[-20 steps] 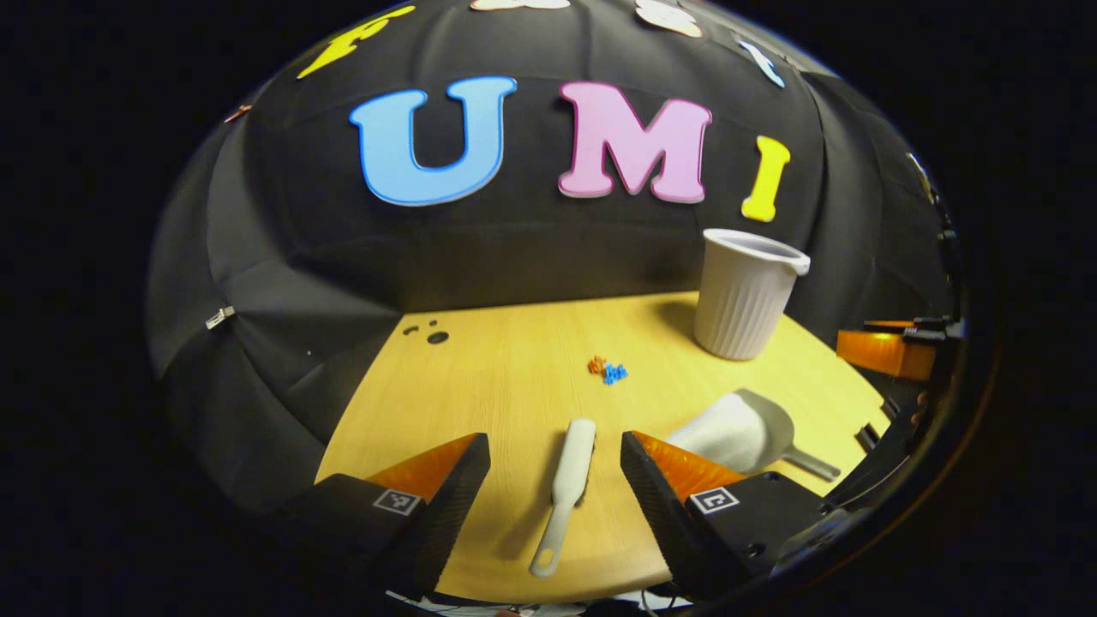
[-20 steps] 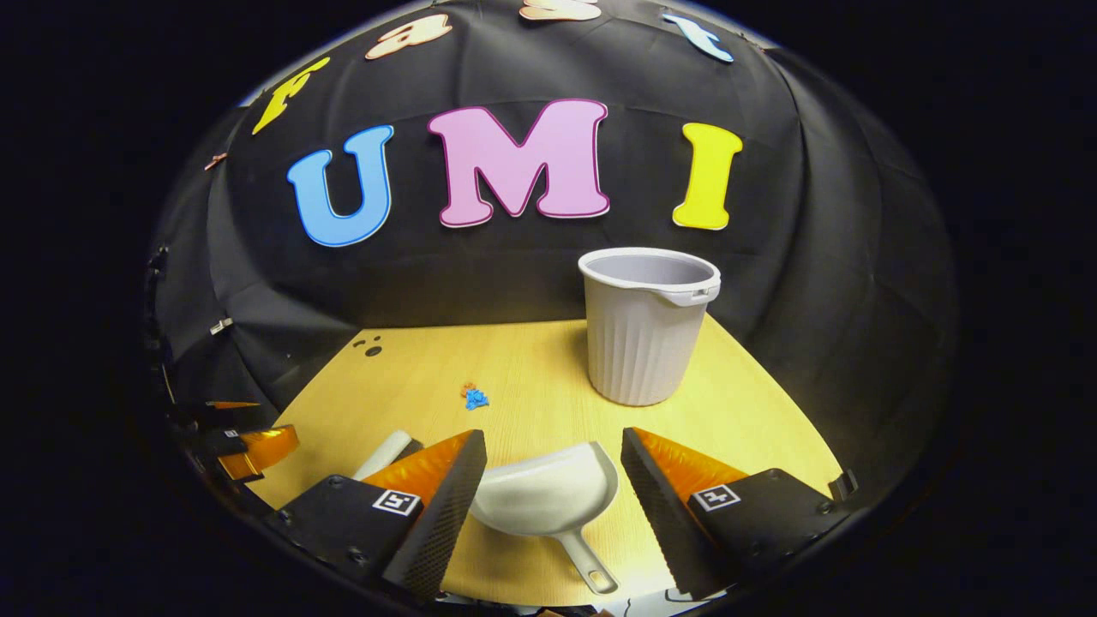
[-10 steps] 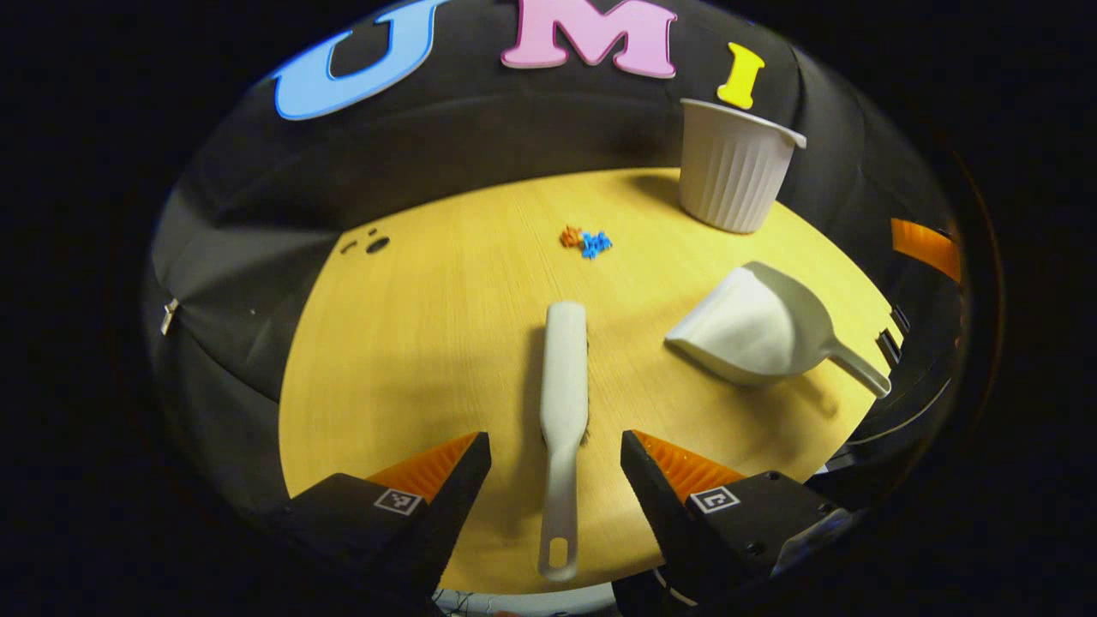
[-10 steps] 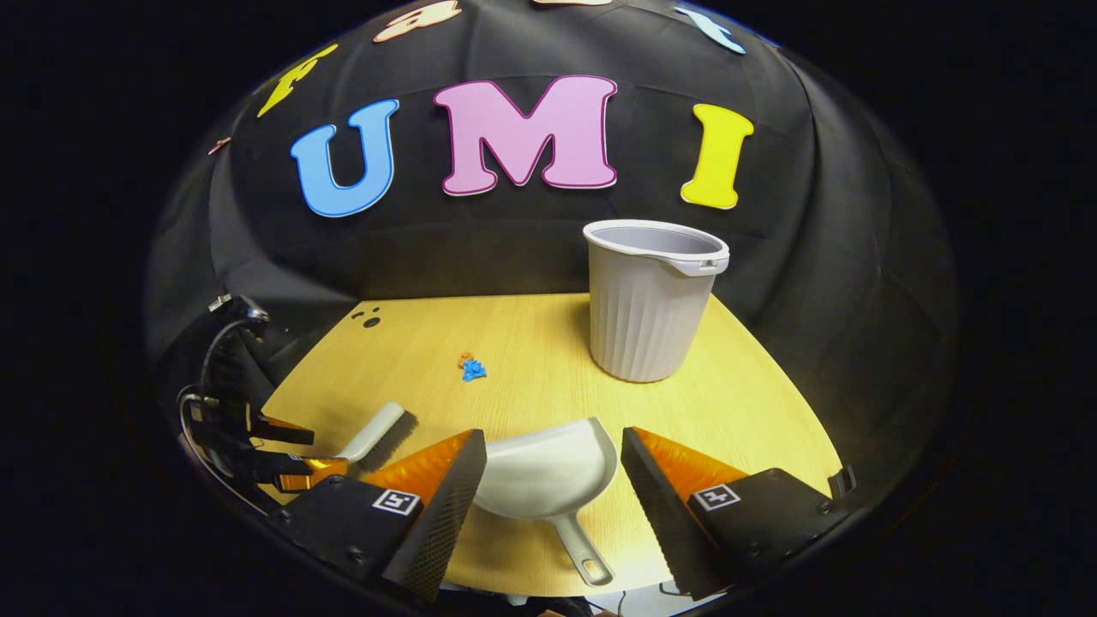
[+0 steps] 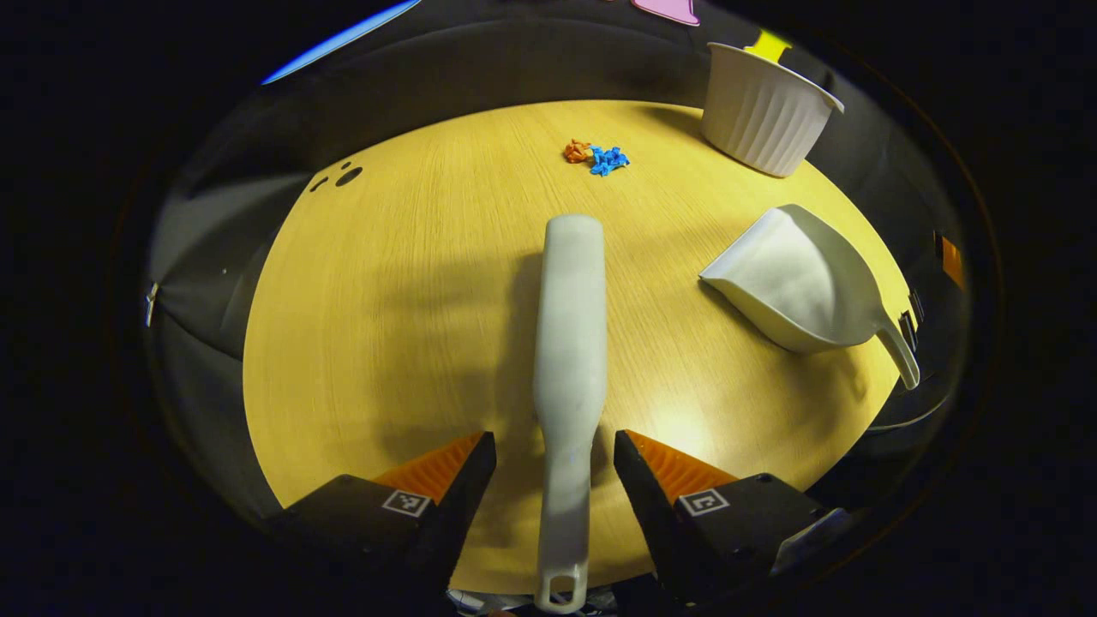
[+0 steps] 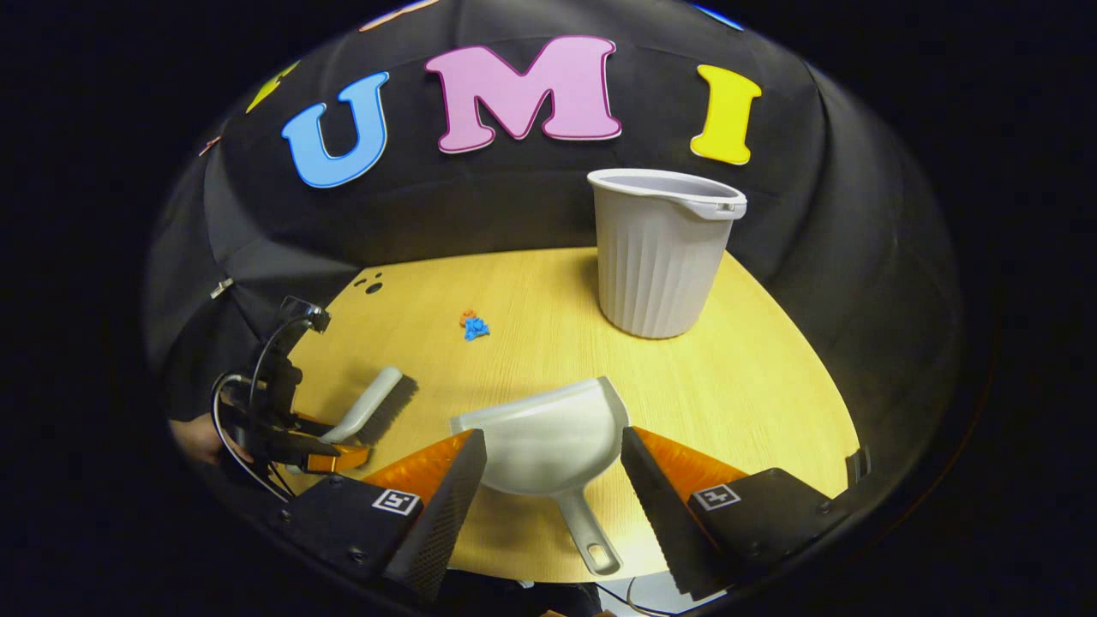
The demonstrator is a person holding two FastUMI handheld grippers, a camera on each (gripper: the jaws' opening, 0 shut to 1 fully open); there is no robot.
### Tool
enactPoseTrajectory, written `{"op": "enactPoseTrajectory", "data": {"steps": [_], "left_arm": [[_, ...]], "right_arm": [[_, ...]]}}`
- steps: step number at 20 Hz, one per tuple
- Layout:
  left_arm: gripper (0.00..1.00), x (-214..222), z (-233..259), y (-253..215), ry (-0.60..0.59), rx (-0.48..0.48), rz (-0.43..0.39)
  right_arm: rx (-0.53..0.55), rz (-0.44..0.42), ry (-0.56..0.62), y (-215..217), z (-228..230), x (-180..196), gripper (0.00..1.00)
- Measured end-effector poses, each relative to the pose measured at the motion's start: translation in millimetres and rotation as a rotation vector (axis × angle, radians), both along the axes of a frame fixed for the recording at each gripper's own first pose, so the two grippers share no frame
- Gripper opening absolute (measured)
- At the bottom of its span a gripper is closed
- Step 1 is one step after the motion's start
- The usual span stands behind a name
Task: Pick up the small broom and dustpan from the desktop, sweep the trash into the dustpan with the broom, and then empty the trash into the garbage bin.
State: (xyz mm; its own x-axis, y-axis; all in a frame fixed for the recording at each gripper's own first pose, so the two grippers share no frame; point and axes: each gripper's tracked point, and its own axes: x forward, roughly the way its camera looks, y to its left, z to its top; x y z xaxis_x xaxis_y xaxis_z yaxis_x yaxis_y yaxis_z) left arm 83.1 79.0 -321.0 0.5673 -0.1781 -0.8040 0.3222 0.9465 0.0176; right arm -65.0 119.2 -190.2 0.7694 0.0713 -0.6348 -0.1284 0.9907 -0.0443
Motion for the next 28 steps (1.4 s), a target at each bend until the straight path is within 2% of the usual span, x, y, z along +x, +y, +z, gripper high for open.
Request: {"op": "enactPoseTrajectory", "data": {"steps": [3,6,7,8,9,11,17,23,28], "left_arm": [[0.79,2,-7,-5,0.012,0.014,-0.016],[0.69,3,-10,-13,0.008,-0.009,-0.010],[0.60,4,-11,-14,0.006,-0.011,-0.004],[0.58,4,-10,-14,0.004,-0.013,0.000],[0.45,4,-9,-14,-0.002,-0.011,0.009],[0.31,4,-9,-14,-0.006,-0.013,0.027],[0.27,1,-5,-7,-0.052,-0.008,0.076],[0.24,-22,4,2,-0.070,-0.080,0.124],[0.27,-41,14,10,-0.084,-0.102,0.145]], "right_arm": [[0.037,0.045,0.116,10,-25,-14,0.99],[-0.041,0.111,0.155,8,-38,-23,0.99],[-0.066,0.131,0.167,6,-43,-27,0.99],[-0.074,0.144,0.185,5,-48,-30,0.99],[-0.067,0.151,0.208,7,-53,-35,0.99],[-0.056,0.156,0.246,7,-64,-41,0.99],[-0.082,0.109,0.298,-12,-87,-38,0.99],[-0.100,0.063,0.399,-26,-121,-39,0.99],[-0.126,0.038,0.470,-35,-146,-37,0.99]]}}
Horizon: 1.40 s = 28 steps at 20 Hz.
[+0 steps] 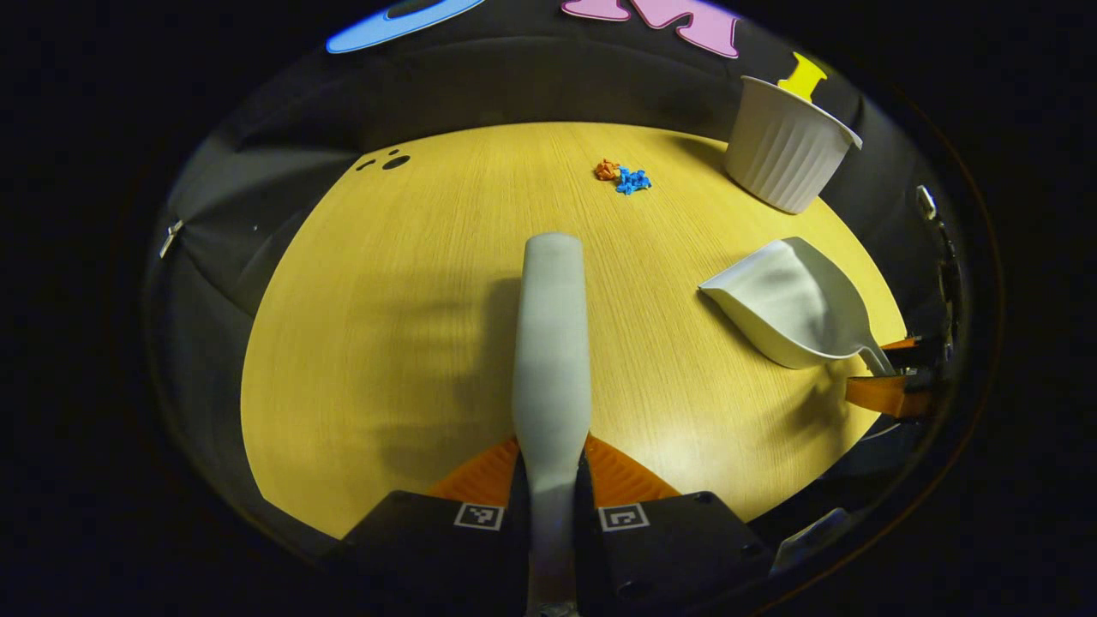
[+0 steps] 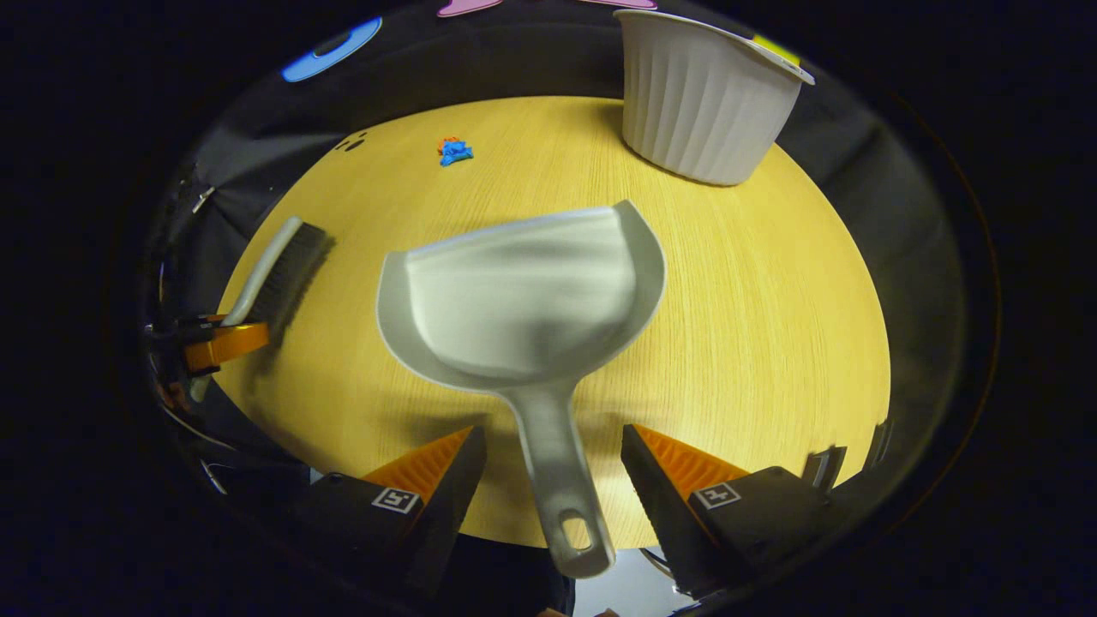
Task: Pick up the small broom and dustpan from the desktop, sweep the trash into the dustpan with the broom, and then empty the trash into the garbage bin.
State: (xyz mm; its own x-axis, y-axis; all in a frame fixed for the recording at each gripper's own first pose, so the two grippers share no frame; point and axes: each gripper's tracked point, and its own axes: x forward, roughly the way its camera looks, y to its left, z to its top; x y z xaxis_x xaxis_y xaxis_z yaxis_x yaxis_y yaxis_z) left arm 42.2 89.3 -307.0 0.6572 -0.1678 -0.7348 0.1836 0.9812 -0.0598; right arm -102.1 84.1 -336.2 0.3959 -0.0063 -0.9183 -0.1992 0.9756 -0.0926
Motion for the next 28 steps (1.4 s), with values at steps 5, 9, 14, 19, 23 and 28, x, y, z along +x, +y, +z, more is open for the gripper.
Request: {"op": "enactPoseTrajectory", "data": {"steps": [5,9,14,19,23,28], "left_arm": [[0.26,-18,-2,5,0.035,-0.012,0.031],[0.27,-17,-6,15,0.033,0.038,0.066],[0.26,-15,-5,18,0.041,0.041,0.103],[0.26,2,-6,16,0.054,0.041,0.122],[0.24,27,3,15,0.045,0.053,0.095],[0.28,82,25,9,0.014,0.045,0.041]], "right_arm": [[-0.014,-0.023,0.036,-2,-18,16,0.99],[-0.039,-0.046,0.047,-4,-20,23,0.94],[-0.044,-0.057,0.083,-3,-23,23,0.54],[-0.065,0.049,0.140,6,-30,23,0.42],[-0.051,0.082,0.135,3,-24,20,0.39],[-0.051,0.121,0.106,-2,-18,26,0.35]]}}
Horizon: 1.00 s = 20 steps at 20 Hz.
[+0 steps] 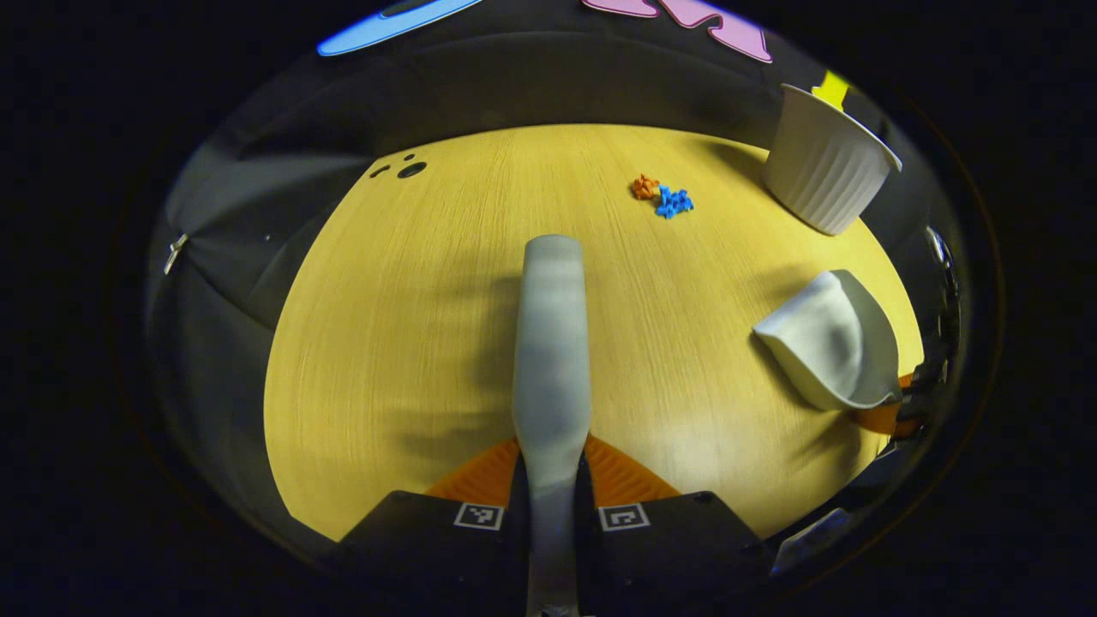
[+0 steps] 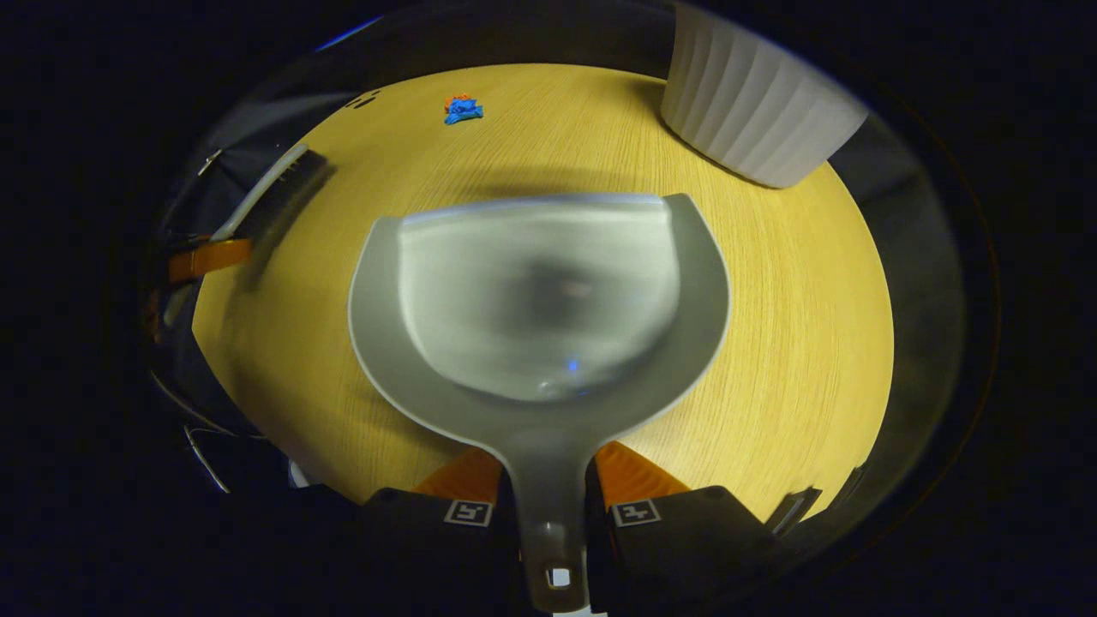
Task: Pick up the small broom and dustpan from the desktop, sweep the trash into the dustpan with the broom, and then empty the trash into the garbage bin.
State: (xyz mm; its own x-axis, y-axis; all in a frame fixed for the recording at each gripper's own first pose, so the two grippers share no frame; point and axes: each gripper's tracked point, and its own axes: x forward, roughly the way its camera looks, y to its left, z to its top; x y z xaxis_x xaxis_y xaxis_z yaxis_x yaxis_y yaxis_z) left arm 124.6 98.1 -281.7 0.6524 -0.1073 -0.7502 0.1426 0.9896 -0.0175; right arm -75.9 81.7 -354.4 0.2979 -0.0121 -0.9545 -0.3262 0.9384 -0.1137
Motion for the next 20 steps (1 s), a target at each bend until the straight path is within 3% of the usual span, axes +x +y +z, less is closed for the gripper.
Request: {"op": "enactPoseTrajectory", "data": {"steps": [4,6,9,12,20], "left_arm": [[0.26,59,16,-6,-0.019,0.037,-0.060],[0.24,88,21,-14,-0.022,0.052,-0.102],[0.26,129,24,-28,-0.018,0.095,-0.155],[0.26,159,24,-39,-0.007,0.155,-0.226],[0.24,206,30,-67,-0.049,0.349,-0.425]], "right_arm": [[0.003,0.051,-0.060,-2,20,13,0.35],[0.019,0.049,-0.066,-2,24,17,0.39],[0.063,0.044,-0.058,-5,28,21,0.35],[0.067,0.052,-0.064,-10,27,26,0.39],[0.032,0.155,-0.064,-26,22,35,0.35]]}}
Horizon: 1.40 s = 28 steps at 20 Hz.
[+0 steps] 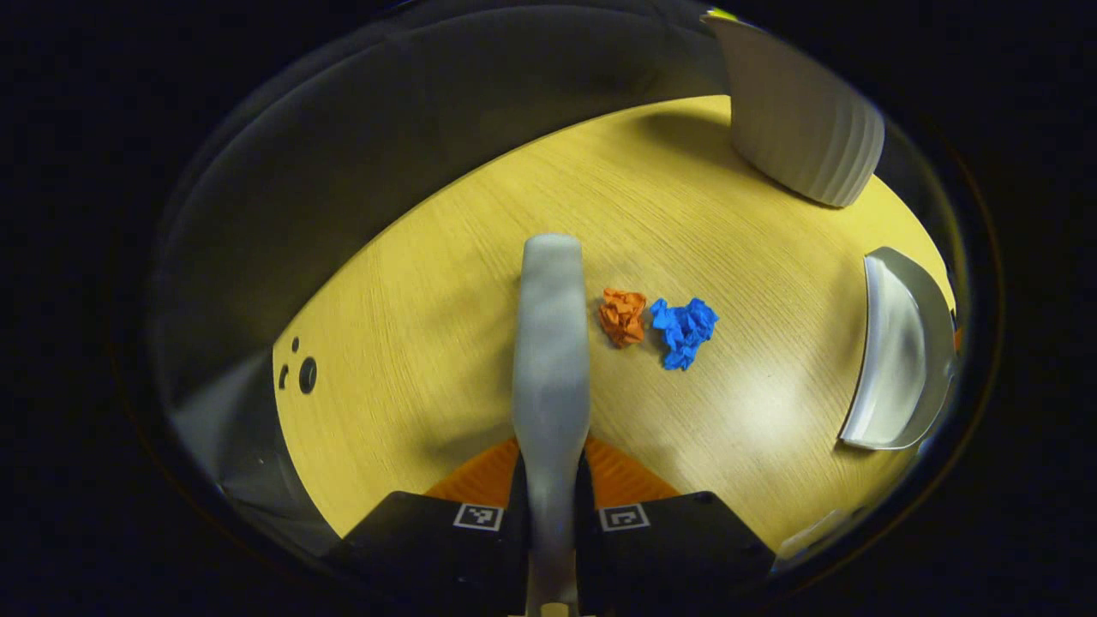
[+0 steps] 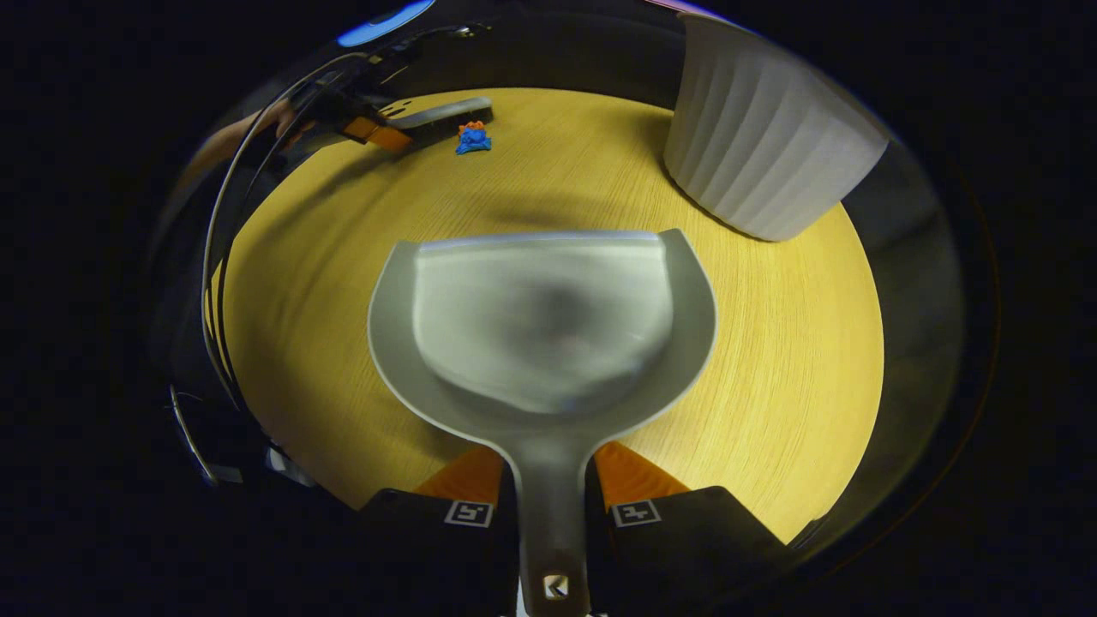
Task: Pick up the small broom and dustpan from the desktop, sweep the trash into the dustpan with the broom, and then empty the trash into the garbage bin.
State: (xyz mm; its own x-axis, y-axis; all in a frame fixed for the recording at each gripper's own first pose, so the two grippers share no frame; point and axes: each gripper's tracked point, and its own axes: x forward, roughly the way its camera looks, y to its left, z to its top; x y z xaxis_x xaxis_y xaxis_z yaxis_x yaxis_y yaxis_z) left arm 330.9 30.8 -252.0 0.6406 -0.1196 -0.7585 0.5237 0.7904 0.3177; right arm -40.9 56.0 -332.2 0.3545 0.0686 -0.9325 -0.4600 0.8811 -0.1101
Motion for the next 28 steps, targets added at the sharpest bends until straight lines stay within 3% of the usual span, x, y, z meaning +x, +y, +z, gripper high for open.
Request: {"op": "enactPoseTrajectory", "data": {"steps": [3,8,16,20,21,24,25,27,28], "left_arm": [[0.27,0,0,-17,0.009,0.000,-0.070],[0.27,-20,-5,-45,0.063,-0.027,-0.163],[0.27,-116,-34,-94,0.203,-0.011,-0.260],[0.27,-163,-40,-133,0.296,-0.053,-0.289],[0.29,-174,-41,-141,0.324,-0.060,-0.297],[0.24,-200,-45,-154,0.411,-0.101,-0.324],[0.27,-207,-42,-156,0.439,-0.126,-0.321],[0.24,-216,-41,-160,0.454,-0.164,-0.290],[0.29,-217,-41,-160,0.441,-0.177,-0.265]], "right_arm": [[0.000,0.033,-0.001,-2,-2,3,0.39],[0.002,0.076,0.008,-3,-1,4,0.35],[-0.003,0.137,0.014,-7,-8,-3,0.35],[0.003,0.173,0.012,-3,-6,-1,0.39],[0.001,0.177,0.016,-2,-4,2,0.35],[0.010,0.188,0.003,2,-1,14,0.35],[0.014,0.189,0.003,5,-3,18,0.39],[0.020,0.188,-0.002,8,-9,20,0.35],[0.024,0.189,-0.007,5,-12,18,0.35]]}}
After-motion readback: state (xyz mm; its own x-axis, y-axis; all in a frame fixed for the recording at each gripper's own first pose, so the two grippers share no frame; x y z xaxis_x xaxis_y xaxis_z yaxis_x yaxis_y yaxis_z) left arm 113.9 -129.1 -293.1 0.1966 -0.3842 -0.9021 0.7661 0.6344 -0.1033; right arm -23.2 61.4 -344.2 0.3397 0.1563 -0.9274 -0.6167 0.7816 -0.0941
